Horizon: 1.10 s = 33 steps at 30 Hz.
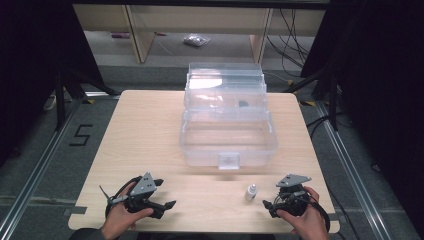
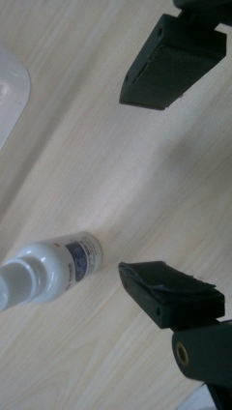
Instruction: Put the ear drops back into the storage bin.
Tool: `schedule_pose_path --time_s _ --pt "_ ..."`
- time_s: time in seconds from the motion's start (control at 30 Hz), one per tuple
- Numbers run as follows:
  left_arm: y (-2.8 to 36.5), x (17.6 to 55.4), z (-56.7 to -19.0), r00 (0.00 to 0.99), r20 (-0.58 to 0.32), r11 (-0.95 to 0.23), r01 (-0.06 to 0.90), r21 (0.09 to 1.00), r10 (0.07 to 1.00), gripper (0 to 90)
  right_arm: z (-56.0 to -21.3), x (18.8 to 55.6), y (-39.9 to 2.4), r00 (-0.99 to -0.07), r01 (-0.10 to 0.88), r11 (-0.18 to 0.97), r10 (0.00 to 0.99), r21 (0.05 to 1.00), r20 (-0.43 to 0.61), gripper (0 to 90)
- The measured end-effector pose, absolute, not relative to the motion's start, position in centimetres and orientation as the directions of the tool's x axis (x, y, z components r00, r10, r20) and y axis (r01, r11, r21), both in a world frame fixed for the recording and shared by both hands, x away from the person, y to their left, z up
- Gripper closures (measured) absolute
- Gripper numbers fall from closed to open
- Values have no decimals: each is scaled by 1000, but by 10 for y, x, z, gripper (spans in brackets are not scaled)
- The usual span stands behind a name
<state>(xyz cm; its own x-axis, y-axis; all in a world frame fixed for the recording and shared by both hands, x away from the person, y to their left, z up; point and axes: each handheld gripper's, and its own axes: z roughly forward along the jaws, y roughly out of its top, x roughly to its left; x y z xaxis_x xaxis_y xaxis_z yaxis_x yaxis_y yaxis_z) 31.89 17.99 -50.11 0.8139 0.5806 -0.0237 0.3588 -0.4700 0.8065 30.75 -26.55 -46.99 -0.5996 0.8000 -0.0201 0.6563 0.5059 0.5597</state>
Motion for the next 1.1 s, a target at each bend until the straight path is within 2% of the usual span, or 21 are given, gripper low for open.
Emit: schedule_pose_path --time_s 0.5,1.1 --pt "181 320 -501 821 -17 -487 355 798 570 149 -461 310 -254 -643 632 552 765 544 -30 196" --pt "181 320 -501 814 -27 -473 363 803 580 149 -454 317 -239 -715 603 647 697 467 -44 201"
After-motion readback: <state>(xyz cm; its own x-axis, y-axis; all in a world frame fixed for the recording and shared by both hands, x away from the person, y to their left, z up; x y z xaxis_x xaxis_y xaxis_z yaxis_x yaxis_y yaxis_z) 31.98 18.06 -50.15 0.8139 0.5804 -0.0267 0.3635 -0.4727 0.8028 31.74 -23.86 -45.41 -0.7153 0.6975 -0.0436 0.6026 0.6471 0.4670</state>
